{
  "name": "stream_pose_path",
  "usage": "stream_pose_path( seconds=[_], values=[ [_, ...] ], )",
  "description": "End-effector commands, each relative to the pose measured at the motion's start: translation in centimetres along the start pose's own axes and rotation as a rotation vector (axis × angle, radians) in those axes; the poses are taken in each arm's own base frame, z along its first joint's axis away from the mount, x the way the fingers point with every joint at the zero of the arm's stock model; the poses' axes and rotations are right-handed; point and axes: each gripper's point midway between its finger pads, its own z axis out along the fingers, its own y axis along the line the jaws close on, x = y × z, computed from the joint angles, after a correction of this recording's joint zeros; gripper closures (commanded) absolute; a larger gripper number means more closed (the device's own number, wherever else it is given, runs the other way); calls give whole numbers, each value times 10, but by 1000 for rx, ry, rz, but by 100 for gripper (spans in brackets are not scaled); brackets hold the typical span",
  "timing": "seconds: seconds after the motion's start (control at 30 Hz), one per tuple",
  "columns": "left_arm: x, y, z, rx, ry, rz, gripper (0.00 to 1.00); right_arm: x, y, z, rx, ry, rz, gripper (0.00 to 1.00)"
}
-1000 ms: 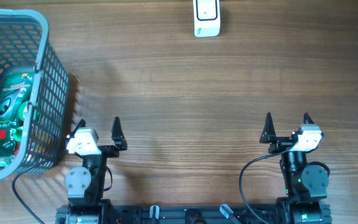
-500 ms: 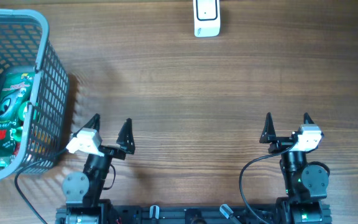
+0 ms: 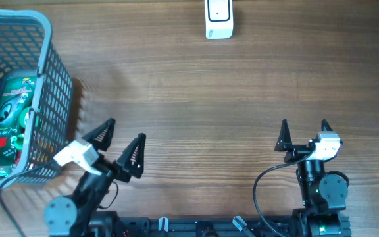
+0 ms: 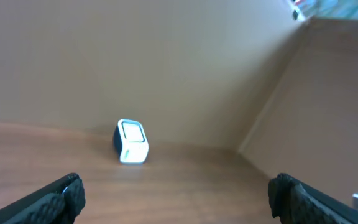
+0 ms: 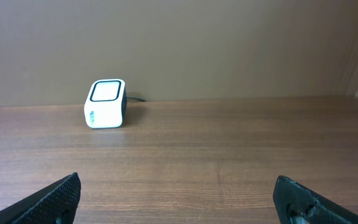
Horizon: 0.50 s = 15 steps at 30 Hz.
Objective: Scan the item barcode
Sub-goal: 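Reach into the basket and grasp the red-yellow sauce bottle with left gripper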
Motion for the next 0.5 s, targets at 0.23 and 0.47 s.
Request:
stream_pose_path(
  seconds=[0.23, 0.47],
  values=[
    [-112, -1, 17, -320, 114, 65, 0, 0, -2, 0, 15, 0, 18, 0],
    [-176, 55, -15, -908, 248, 95, 0, 0, -2, 0, 15, 0, 18, 0]
  ],
)
